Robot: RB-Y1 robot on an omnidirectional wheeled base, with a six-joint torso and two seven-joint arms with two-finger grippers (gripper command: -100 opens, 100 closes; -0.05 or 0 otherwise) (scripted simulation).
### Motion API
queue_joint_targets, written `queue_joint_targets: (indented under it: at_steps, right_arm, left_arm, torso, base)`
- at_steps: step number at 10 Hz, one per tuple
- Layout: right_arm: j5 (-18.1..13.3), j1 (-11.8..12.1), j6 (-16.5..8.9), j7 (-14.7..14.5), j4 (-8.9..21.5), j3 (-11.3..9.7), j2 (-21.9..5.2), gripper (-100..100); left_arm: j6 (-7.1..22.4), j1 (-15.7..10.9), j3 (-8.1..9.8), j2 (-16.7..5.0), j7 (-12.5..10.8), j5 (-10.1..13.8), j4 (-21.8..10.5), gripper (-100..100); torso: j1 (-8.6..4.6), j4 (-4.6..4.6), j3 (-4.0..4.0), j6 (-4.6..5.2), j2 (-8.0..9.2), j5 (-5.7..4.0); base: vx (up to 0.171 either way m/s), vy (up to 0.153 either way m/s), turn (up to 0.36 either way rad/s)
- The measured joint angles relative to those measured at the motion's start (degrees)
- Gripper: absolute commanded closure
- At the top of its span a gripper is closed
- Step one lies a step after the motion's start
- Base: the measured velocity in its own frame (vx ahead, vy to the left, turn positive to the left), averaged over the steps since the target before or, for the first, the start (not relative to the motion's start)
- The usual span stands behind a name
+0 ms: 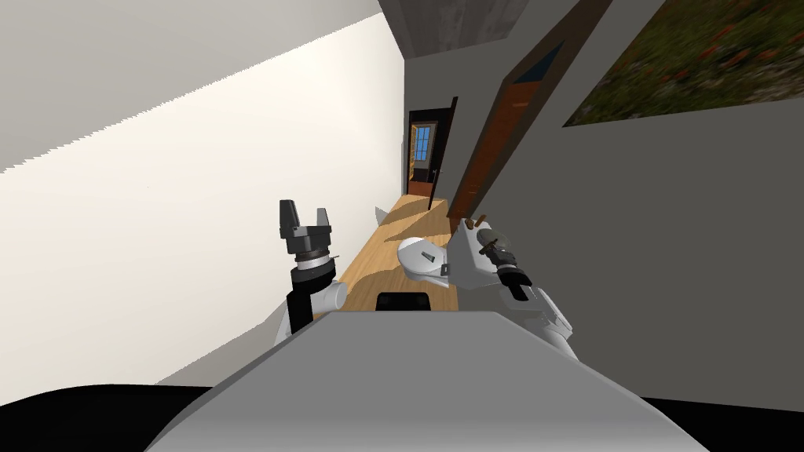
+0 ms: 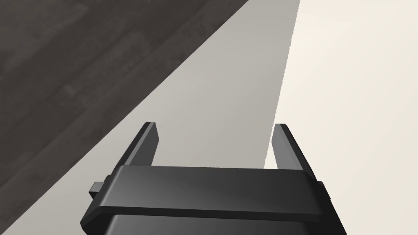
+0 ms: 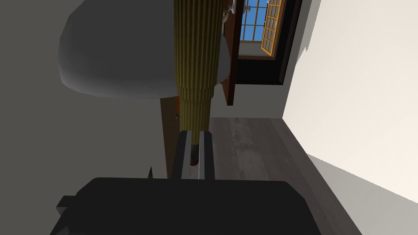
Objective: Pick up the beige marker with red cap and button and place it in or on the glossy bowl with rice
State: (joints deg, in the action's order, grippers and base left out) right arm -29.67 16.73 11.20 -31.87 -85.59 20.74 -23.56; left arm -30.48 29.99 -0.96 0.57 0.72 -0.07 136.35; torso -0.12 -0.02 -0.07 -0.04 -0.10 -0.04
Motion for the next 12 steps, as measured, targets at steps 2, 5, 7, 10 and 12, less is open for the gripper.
queue_joint_targets:
  at_steps: [2,5,7,10,12]
  right_arm:
    - [0.0,0.0,0.0,0.0,0.0,0.0,0.0,100]
    - [0.5,-0.2,-0.4,-0.4,0.1,-0.2,0.0,-100]
    - [1.4,-0.7,-1.2,-1.4,0.5,-0.6,0.0,-100]
    - [2.8,-1.5,-2.6,-2.8,0.9,-1.1,-0.1,-100]
    - [3.5,-2.2,-3.5,-3.9,1.3,-1.2,-0.1,-100]
  left_arm:
    - [0.0,0.0,0.00,0.0,0.0,0.0,0.0,0]
    - [0.0,0.0,-0.01,0.0,0.0,0.0,0.0,0]
    - [0.0,0.0,-0.01,0.0,0.0,0.0,0.0,0]
    - [0.0,0.0,-0.01,0.0,0.0,0.0,0.0,0]
    - [0.0,0.0,-0.01,0.0,0.0,0.0,0.0,0]
  torso:
    - [-0.04,-0.01,-0.04,-0.02,-0.06,-0.01]
    - [0.33,-0.04,-0.12,-0.02,-0.22,0.04]
    - [0.58,-0.06,-0.17,-0.04,-0.29,0.12]
    - [0.69,-0.07,-0.18,-0.03,-0.32,0.15]
    - [0.74,-0.09,-0.24,-0.03,-0.42,0.16]
  base:
    - [0.000,0.000,0.000]
    - [0.035,0.091,-0.034]
    - [0.050,0.174,-0.040]
    - [0.062,0.189,-0.059]
    - [0.082,0.190,-0.116]
